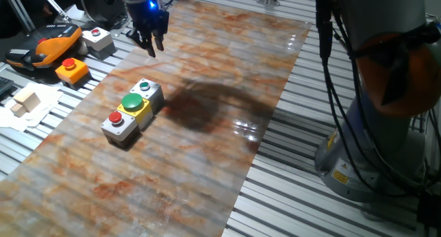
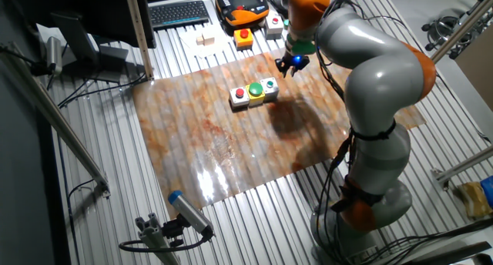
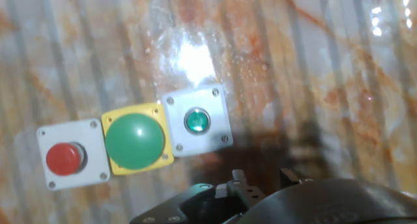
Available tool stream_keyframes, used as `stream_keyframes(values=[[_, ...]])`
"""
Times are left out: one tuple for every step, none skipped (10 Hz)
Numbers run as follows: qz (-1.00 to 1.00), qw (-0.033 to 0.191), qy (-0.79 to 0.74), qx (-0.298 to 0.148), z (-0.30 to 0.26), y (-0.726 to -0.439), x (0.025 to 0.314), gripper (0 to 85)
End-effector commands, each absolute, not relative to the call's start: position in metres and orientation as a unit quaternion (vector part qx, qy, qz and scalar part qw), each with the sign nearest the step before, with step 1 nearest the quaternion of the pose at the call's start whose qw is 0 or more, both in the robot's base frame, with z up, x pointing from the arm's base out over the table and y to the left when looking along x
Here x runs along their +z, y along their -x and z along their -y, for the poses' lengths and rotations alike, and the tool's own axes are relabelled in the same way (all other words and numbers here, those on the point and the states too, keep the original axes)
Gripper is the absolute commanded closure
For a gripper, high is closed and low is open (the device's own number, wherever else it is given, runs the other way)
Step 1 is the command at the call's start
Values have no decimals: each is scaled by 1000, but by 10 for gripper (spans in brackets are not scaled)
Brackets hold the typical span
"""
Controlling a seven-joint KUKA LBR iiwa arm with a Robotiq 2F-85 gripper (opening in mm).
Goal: Press three buttons from left to right in sequence
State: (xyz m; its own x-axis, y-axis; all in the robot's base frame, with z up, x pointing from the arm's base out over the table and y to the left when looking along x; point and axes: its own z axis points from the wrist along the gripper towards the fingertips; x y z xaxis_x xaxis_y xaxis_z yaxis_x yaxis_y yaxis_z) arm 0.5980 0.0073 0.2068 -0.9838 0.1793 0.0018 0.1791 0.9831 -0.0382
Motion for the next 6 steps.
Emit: stream_keyframes(values=[[996, 3, 89, 28, -8, -601, 203, 340], [995, 4, 96, 30, -10, -604, 199, 340], [995, 4, 98, 30, -12, -608, 195, 340], [995, 4, 98, 30, -12, -610, 192, 340], [995, 5, 97, 30, -12, -613, 188, 340], [995, 6, 92, 31, -12, -616, 183, 340]])
